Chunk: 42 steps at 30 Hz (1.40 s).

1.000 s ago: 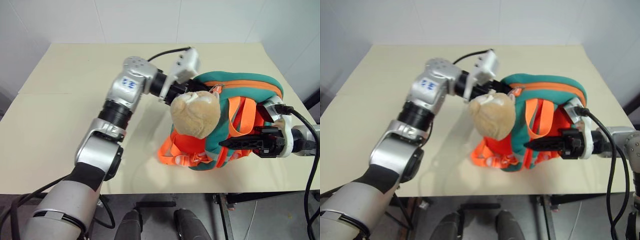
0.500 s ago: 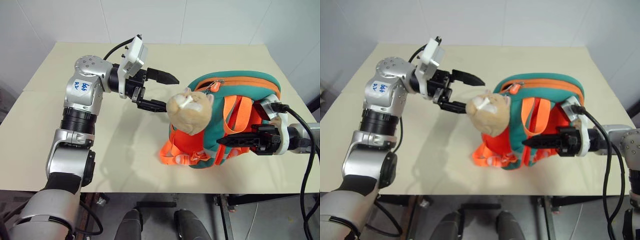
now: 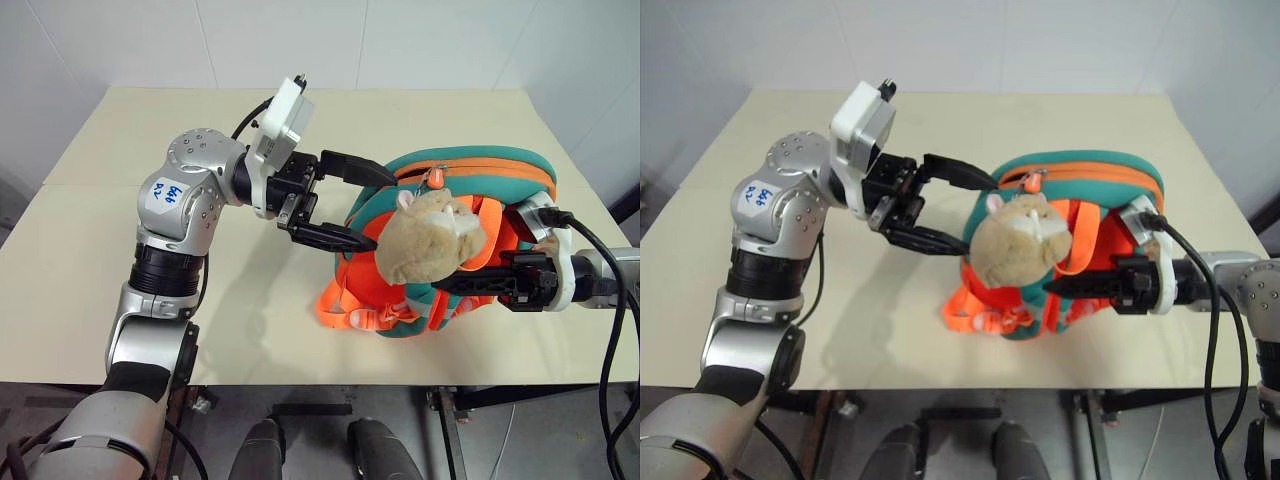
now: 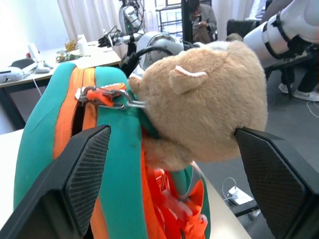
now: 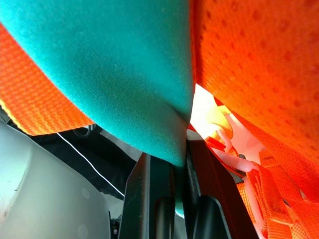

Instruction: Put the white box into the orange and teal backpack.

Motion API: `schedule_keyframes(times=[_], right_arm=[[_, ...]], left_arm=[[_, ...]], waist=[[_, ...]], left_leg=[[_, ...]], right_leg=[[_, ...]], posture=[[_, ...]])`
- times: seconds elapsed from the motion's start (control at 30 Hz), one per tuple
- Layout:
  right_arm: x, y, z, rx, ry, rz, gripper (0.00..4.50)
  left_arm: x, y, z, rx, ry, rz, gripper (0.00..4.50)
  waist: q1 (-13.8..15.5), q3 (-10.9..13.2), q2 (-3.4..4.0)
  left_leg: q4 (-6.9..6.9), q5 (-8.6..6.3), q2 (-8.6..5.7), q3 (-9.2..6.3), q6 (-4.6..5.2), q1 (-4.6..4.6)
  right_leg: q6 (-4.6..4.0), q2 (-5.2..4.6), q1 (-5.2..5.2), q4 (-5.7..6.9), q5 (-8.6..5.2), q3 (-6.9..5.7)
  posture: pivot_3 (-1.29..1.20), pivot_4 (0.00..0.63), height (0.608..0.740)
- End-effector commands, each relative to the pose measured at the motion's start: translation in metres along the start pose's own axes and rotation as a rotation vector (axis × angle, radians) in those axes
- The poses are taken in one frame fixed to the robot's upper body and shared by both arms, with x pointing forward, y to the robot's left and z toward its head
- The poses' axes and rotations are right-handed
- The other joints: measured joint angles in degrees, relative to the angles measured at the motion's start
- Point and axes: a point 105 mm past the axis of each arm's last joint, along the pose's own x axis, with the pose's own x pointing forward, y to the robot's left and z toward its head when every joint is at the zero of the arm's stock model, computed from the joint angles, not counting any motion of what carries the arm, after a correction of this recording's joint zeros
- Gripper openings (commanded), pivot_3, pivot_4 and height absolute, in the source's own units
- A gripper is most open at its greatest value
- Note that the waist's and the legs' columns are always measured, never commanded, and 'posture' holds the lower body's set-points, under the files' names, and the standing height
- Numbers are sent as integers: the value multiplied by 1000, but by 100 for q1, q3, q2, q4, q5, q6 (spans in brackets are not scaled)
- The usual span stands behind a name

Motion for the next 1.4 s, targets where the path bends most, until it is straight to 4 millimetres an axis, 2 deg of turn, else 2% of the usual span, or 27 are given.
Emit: schedule_keyframes(times=[0.03,0.13,0.27,0.5,0.8,0.9,0.97,1.1,1.17,1.3,1.4], right_arm=[[0,4,0,-12,0,7,0],[0,3,0,-12,-3,5,0],[2,2,0,-14,-10,6,0],[4,1,-2,-13,-14,13,0],[7,-1,-3,-18,-22,15,0],[7,-1,-4,-19,-25,12,0],[6,-1,-4,-19,-27,10,0],[6,-2,-5,-18,-30,6,0],[6,-2,-5,-19,-30,6,0],[6,-2,-5,-18,-31,6,0],[7,-2,-5,-18,-33,8,0]], left_arm=[[-5,-2,17,75,12,0,4245],[-6,-4,17,75,22,-9,4245],[3,-22,13,69,48,-74,4245],[7,-30,8,24,68,-71,4245],[25,-7,-8,32,127,70,4245],[29,-5,-7,38,108,85,3682],[29,-6,-4,39,98,88,3117],[20,-8,4,36,79,72,1946],[13,-12,11,42,59,48,1578],[-9,-9,16,55,96,67,1430],[-35,3,15,47,160,132,1430]], waist=[[-5,0,0],[-3,0,0],[1,0,0],[-21,0,0],[-17,0,0],[-9,0,0],[-14,0,0],[-18,0,0],[-34,0,0],[-65,0,0],[-81,0,0]], left_leg=[[0,0,0,0,0,0],[0,0,0,0,0,0],[-1,0,0,0,-1,-1],[0,-1,2,1,-2,0],[0,-1,2,1,-2,1],[0,-1,1,1,-2,1],[0,-1,1,1,-2,1],[-1,-1,2,1,-2,2],[-1,-1,2,2,-2,2],[-2,-1,2,2,-2,3],[-2,-1,2,3,-2,4]], right_leg=[[0,0,0,0,0,0],[0,1,0,-1,0,0],[0,0,1,-5,0,1],[-1,3,1,-4,1,3],[-1,3,4,-6,2,4],[-1,3,4,-6,2,4],[0,3,4,-7,2,4],[-1,4,4,-7,2,5],[-1,4,4,-6,2,5],[-1,5,3,-6,2,5],[-1,5,4,-7,1,6]], posture=[[0,150,740],[0,150,740],[0,150,740],[0,150,740],[0,150,740],[0,150,740],[0,150,740],[0,150,740],[0,150,740],[0,150,740],[0,150,740]])
